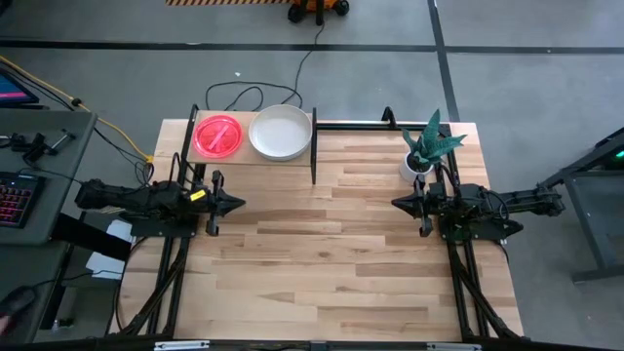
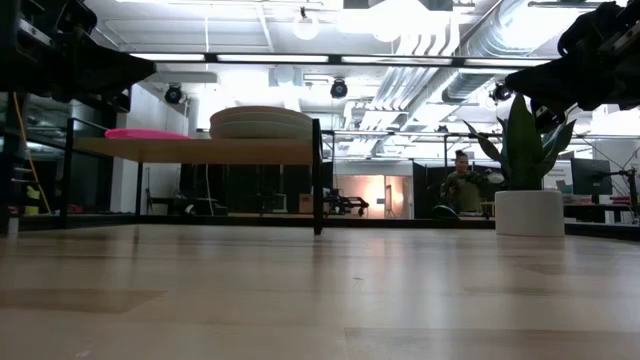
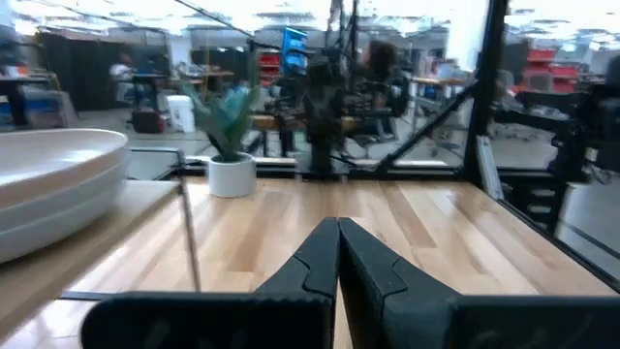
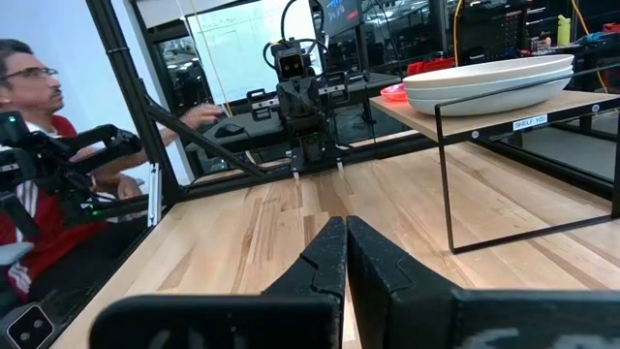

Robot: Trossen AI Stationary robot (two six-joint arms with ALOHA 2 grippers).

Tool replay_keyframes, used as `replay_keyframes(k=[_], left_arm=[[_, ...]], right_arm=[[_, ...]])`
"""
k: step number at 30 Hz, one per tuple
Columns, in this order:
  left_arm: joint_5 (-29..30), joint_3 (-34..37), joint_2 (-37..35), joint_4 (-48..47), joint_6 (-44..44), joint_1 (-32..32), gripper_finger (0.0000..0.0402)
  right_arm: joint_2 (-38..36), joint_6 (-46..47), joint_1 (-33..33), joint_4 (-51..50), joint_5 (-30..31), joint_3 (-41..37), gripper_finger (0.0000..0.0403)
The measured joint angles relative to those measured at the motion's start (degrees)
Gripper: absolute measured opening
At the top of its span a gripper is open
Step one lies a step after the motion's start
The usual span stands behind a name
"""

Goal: Place and stack plates onto a shelf
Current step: Return to Home Position

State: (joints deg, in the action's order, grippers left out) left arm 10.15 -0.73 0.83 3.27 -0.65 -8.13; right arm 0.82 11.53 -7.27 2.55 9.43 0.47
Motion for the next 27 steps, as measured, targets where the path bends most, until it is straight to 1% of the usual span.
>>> replay_keyframes(k=[3,6,27], left_arm=[[0.48,0.03,2.49,-0.47,-0.01,-2.65,0.0001],[0.68,0.04,3.45,-0.64,-0.01,-3.61,0.0001],[0.7,0.04,4.14,-0.95,-0.01,-3.9,0.0001]], right_arm=[[0.02,0.0,0.0,0.0,-0.01,0.0,0.0],[0.02,0.0,0.0,0.0,0.0,0.0,0.0],[0.02,0.0,0.0,0.0,0.0,0.0,0.0]])
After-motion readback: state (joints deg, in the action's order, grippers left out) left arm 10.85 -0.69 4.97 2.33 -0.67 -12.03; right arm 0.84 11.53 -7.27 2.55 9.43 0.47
